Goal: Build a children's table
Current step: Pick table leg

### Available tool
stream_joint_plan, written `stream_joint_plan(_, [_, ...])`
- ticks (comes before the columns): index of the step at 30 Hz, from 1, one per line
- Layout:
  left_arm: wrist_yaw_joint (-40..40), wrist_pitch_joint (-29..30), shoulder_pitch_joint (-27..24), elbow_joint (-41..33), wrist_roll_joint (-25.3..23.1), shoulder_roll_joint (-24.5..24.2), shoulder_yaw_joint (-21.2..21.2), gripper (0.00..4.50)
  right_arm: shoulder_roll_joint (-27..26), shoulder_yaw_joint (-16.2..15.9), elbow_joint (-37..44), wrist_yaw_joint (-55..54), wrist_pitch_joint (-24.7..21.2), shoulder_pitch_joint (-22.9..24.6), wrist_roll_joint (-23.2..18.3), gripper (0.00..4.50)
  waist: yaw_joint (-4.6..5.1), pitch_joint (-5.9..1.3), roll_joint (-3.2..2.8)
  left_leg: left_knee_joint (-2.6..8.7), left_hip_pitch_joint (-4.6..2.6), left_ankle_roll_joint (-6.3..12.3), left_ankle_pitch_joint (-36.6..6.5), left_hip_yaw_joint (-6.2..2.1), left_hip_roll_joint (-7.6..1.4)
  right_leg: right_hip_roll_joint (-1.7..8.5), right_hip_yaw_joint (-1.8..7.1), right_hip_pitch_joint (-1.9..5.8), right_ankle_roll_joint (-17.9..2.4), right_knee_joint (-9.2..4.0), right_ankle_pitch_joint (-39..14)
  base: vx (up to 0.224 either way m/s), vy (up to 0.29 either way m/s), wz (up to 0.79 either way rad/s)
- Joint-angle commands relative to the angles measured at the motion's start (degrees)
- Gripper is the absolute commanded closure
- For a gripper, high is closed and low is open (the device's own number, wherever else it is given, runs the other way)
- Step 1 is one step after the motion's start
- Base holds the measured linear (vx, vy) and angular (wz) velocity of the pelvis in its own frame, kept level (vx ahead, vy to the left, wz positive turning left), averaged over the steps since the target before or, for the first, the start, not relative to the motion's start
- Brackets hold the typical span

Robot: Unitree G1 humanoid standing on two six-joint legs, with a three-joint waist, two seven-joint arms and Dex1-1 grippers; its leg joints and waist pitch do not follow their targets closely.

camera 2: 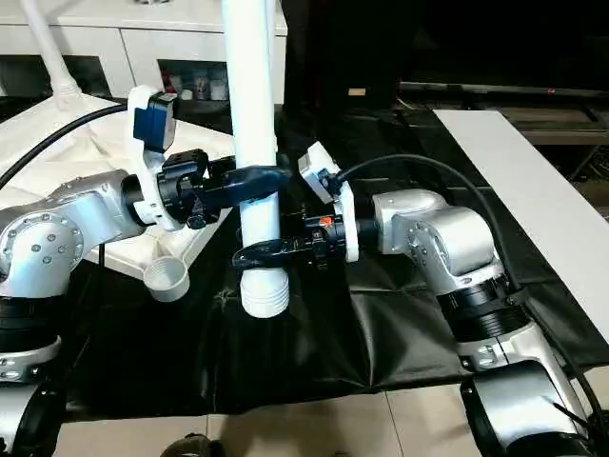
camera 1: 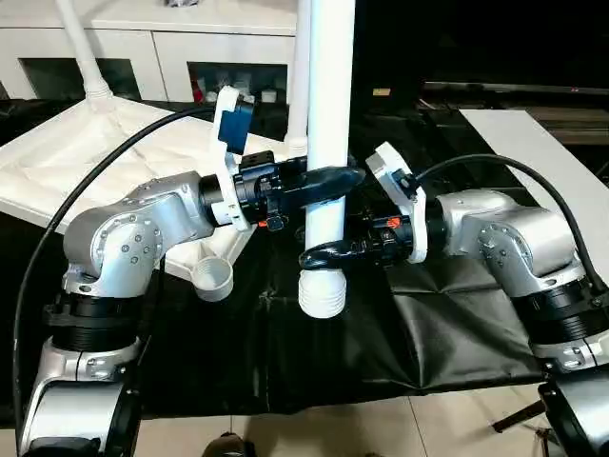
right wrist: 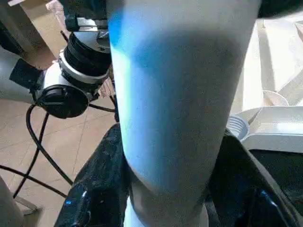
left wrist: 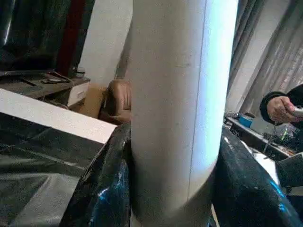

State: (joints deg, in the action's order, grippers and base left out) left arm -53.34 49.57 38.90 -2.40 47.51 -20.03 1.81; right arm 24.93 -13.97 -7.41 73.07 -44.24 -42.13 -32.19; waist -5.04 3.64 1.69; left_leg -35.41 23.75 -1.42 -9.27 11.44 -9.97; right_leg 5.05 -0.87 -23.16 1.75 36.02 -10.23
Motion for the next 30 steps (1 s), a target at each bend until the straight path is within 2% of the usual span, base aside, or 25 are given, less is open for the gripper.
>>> stream_joint_plan(1, [0.1, -0.8, 1.0, -0.5, -0.9, 0.1, -1.0, 2.64, -0.3, 0.7, 0.2, -0.4, 0.0, 0.5, -0.4, 2.66, 0.09, -4.37, -0.1, 4.61, -2.54, -3.75, -14.4, -1.28, -2.52, 2.33, 1.18, 1.54, -11.9, -3.96, -14.8, 0.0, 0.0, 0.0])
stream_joint_plan(3, [-0.5, 1.1, 0.9, -0.8, 0.7, -0.2, -0.8, 1.94, -0.6, 1.2, 0.2, -0.9, 0.2, 0.7, -0.5, 2.66, 0.08, -4.38, -0.17, 4.61, -2.58, -3.85, -14.5, -1.29, -2.53, 2.34, 1.2, 1.51, -11.9, -3.95, -14.9, 0.0, 0.0, 0.0])
stream_joint_plan(5, [-0.8, 3.0, 0.6, -1.3, 2.2, -0.7, -0.3, 1.94, -0.7, 1.9, 0.5, -1.5, 0.1, 0.9, -0.8, 2.66, 0.11, -4.41, -0.23, 4.63, -2.58, -3.99, -14.4, -1.28, -2.5, 2.29, 1.16, 1.46, -12.0, -3.81, -14.5, 0.0, 0.0, 0.0])
stream_joint_plan(7, [-1.0, 3.6, 0.3, -1.6, 2.9, -1.0, 0.1, 1.66, -0.7, 2.7, 1.0, -1.9, -0.1, 1.2, -1.2, 2.66, 0.06, -4.44, -0.39, 4.62, -2.61, -3.92, -14.5, -1.3, -2.44, 2.25, 1.12, 1.5, -12.3, -3.77, -14.2, 0.0, 0.0, 0.0])
stream_joint_plan(9, [-1.3, 3.8, 0.0, -1.7, 3.2, -1.3, 0.4, 1.53, -0.4, 3.7, 1.5, -2.4, -0.3, 1.6, -1.6, 2.66, 0.03, -4.41, -0.3, 4.63, -2.69, -3.96, -14.7, -1.28, -2.47, 2.23, 1.12, 1.47, -12.3, -3.88, -14.3, 0.0, 0.0, 0.0])
stream_joint_plan(10, [-1.4, 3.9, -0.1, -1.8, 3.4, -1.4, 0.5, 1.47, -0.2, 4.1, 1.8, -2.6, -0.4, 1.9, -1.8, 2.66, 0.03, -4.39, -0.51, 4.69, -2.66, -4.16, -14.9, -1.3, -2.46, 2.2, 1.13, 1.46, -12.3, -3.88, -14.1, 0.0, 0.0, 0.0])
stream_joint_plan(12, [-1.8, 4.4, -0.5, -2.2, 4.0, -1.8, 0.9, 1.29, 0.7, 5.9, 2.7, -3.3, -0.8, 2.8, -2.5, 2.66, 0.01, -4.39, -0.5, 4.72, -2.69, -4.31, -15.1, -1.29, -2.48, 2.18, 1.14, 1.47, -12.2, -3.85, -13.8, 0.0, 0.0, 0.0])
stream_joint_plan(14, [-2.3, 4.1, -1.3, -2.7, 4.0, -2.6, 1.4, 1.09, 2.3, 8.6, 4.4, -4.0, -1.3, 4.5, -3.7, 2.66, -0.21, -4.33, -0.75, 4.77, -2.69, -4.4, -15.4, -1.33, -2.44, 2.17, 1.15, 1.56, -12.0, -3.88, -14.1, 0.0, 0.0, 0.0])
stream_joint_plan(16, [-2.9, 3.5, -1.9, -3.3, 3.5, -3.3, 1.4, 1.01, 3.3, 10.2, 5.0, -4.2, -1.6, 5.5, -4.2, 2.66, -0.26, -4.35, -0.57, 4.8, -2.66, -4.48, -15.4, -1.33, -2.42, 2.2, 1.15, 1.64, -11.6, -4.0, -14.6, 0.0, 0.0, 0.0])
stream_joint_plan(17, [-3.0, 3.2, -2.4, -3.6, 3.2, -3.7, 1.5, 0.86, 3.6, 11.0, 5.3, -4.6, -1.6, 6.2, -4.4, 2.66, -0.28, -4.29, -1.43, 4.8, -2.76, -4.84, -16.3, -1.44, -2.35, 2.26, 1.12, 1.46, -11.7, -3.99, -15.7, 0.0, 0.0, 0.0])
stream_joint_plan(19, [-2.8, 2.2, -3.8, -4.8, 2.7, -4.5, 2.1, 0.82, 4.6, 12.6, 5.3, -6.1, -0.6, 8.0, -3.8, 2.66, -0.1, -4.22, -1.36, 4.84, -2.76, -5.15, -17.7, -1.46, -2.38, 2.25, 1.12, 1.43, -11.6, -4.29, -16.4, 0.0, 0.0, 0.0])
stream_joint_plan(20, [-2.1, 1.8, -4.0, -4.8, 2.2, -4.5, 2.3, 0.8, 4.6, 12.9, 5.4, -6.7, -0.2, 8.3, -3.4, 2.66, 0.01, -4.17, -1.01, 4.93, -2.66, -5.15, -18.2, -1.5, -2.33, 2.24, 1.08, 1.58, -11.4, -4.36, -17.1, 0.0, 0.0, 0.0])
stream_joint_plan(21, [0.1, 0.4, -4.7, -4.9, 0.8, -4.5, 3.1, 0.8, 4.8, 13.8, 5.8, -8.4, 0.9, 9.3, -2.6, 2.66, -0.25, -4.17, -2.3, 4.89, -2.83, -5.57, -18.8, -1.72, -2.31, 2.38, 1.09, 1.49, -11.4, -4.24, -17.5, 0.0, 0.0, 0.0])
stream_joint_plan(22, [5.9, -2.4, -5.8, -4.4, -3.6, -4.1, 4.0, 0.8, 4.5, 13.8, 6.1, -13.7, 4.7, 10.3, 2.0, 2.66, 0.19, -4.07, -1.45, 4.88, -2.76, -5.6, -19.7, -1.61, -2.32, 2.24, 1.08, 1.51, -11.2, -4.57, -17.9, 0.0, 0.0, 0.0])
stream_joint_plan(23, [10.0, -4.4, -6.6, -4.1, -6.8, -3.9, 4.5, 0.8, 4.2, 13.8, 6.3, -17.6, 7.4, 11.0, 5.3, 2.66, 0.22, -4.01, -1.79, 4.97, -2.74, -6.19, -19.6, -1.71, -2.5, 2.27, 1.14, 1.36, -10.3, -4.77, -18.3, 0.0, 0.0, 0.0])
stream_joint_plan(24, [13.7, -6.8, -7.7, -4.2, -9.5, -3.2, 5.4, 0.8, 3.7, 13.4, 6.4, -22.2, 9.8, 11.7, 9.2, 2.66, 0.31, -3.94, -1.6, 4.95, -2.63, -6.37, -19.6, -1.75, -2.47, 2.35, 1.15, 1.39, -9.7, -4.82, -19.1, 0.0, 0.0, 0.0])
stream_joint_plan(25, [21.7, -12.9, -10.3, -5.0, -16.0, -1.4, 7.2, 0.8, 2.1, 13.1, 7.0, -32.1, 13.8, 13.4, 16.2, 2.66, 0.42, -3.97, -1.74, 4.86, -2.61, -6.85, -19.4, -1.82, -2.46, 2.44, 1.19, 1.41, -8.7, -5.03, -21.0, 0.0, 0.0, 0.0])
stream_joint_plan(26, [21.7, -12.9, -10.3, -5.0, -16.0, -1.4, 7.2, 0.8, 2.1, 13.1, 7.0, -32.1, 13.8, 13.4, 16.2, 2.66, 0.82, -3.85, -1.41, 4.77, -2.33, -7.21, -19.0, -1.84, -2.15, 2.35, 1.04, 1.56, -6.9, -5.42, -23.8, 0.0, 0.0, 0.0])
stream_joint_plan(27, [28.9, -15.5, -13.7, -6.9, -20.9, 0.3, 8.4, 0.8, -1.4, 14.0, 9.4, -41.0, 16.3, 16.6, 20.3, 2.66, 0.73, -4.08, -1.51, 4.81, -2.52, -6.98, -19.1, -1.88, -2.08, 2.42, 1.06, 1.61, -6.3, -5.42, -25.1, 0.0, 0.0, 0.0])
stream_joint_plan(28, [30.5, -15.6, -14.6, -7.4, -21.9, 0.6, 8.6, 0.8, -2.2, 14.2, 10.2, -42.9, 17.1, 17.4, 21.1, 2.66, 1.04, -4.0, -1.47, 4.92, -2.45, -6.86, -19.3, -1.84, -2.23, 2.28, 1.14, 1.16, -5.2, -5.72, -26.4, 0.0, 0.0, 0.0])
stream_joint_plan(30, [38.5, -20.2, -20.2, -9.9, -29.3, 3.0, 8.1, 0.8, -8.2, 16.2, 14.5, -50.0, 18.5, 22.5, 22.1, 2.66, 1.5, -4.1, -1.5, 4.97, -2.47, -6.03, -20.6, -2.04, -2.21, 2.08, 1.02, 0.94, -4.1, -5.95, -27.3, 0.0, 0.0, 0.0])
